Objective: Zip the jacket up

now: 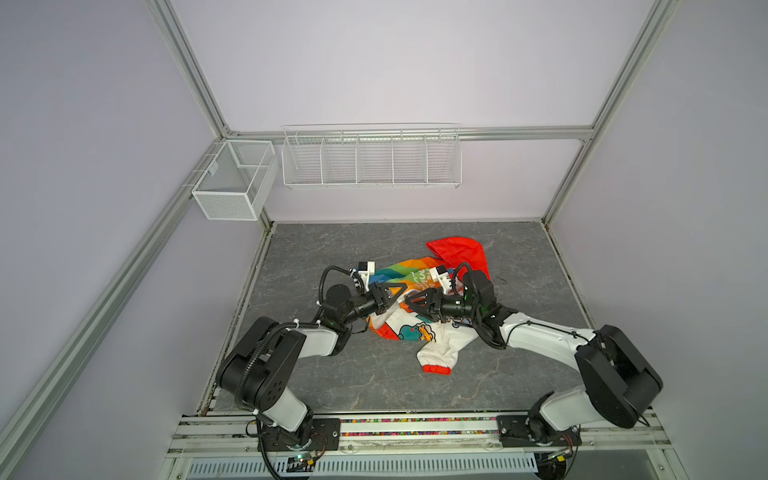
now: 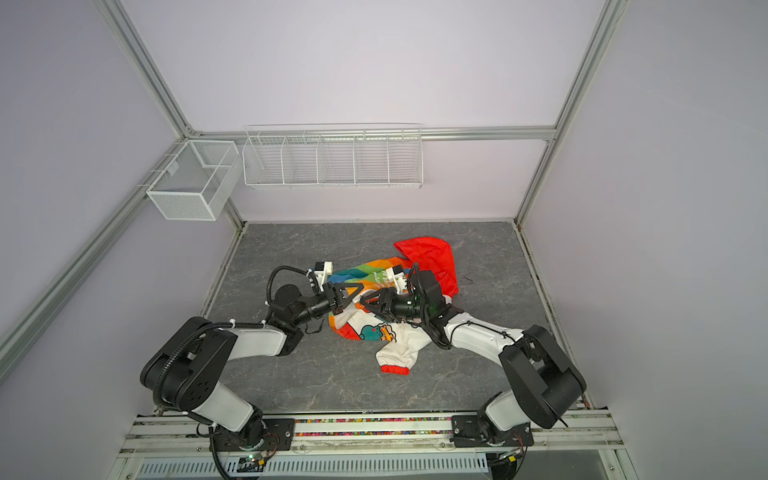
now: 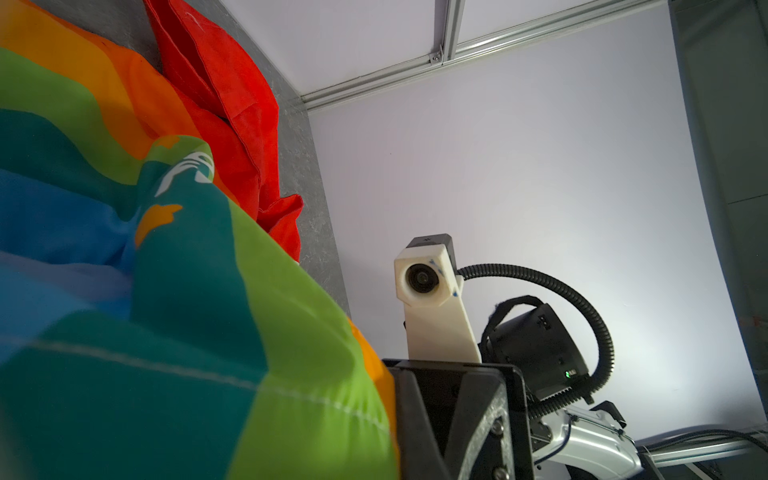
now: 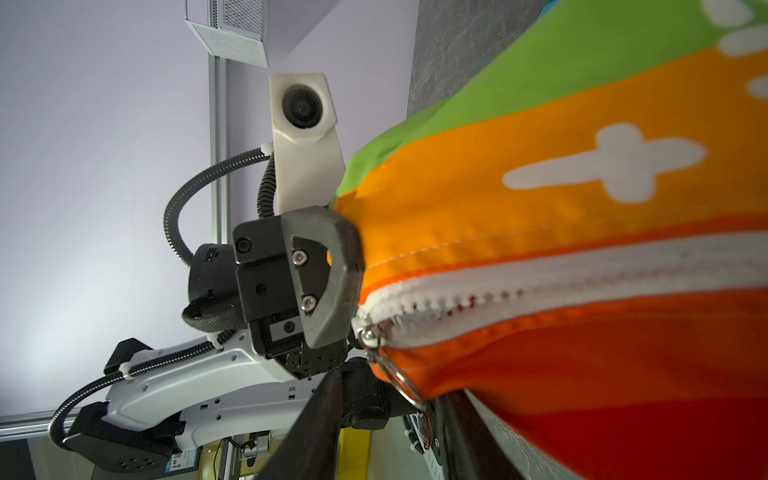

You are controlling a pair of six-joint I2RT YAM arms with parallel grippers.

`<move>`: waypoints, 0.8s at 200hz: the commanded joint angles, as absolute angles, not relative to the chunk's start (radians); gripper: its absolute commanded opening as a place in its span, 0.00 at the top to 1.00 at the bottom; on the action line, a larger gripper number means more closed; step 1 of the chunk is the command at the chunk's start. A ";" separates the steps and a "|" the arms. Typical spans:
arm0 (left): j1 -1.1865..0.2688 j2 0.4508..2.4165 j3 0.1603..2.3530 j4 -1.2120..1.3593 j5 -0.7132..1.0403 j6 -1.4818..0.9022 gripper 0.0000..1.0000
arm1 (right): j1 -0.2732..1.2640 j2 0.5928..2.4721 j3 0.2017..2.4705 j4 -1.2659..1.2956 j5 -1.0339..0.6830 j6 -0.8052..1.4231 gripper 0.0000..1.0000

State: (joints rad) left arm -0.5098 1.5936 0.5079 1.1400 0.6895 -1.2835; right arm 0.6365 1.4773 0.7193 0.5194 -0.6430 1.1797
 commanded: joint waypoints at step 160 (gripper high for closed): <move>-0.511 1.602 0.494 1.179 0.707 -1.292 1.00 | 0.639 1.426 0.761 0.442 -0.618 1.137 0.67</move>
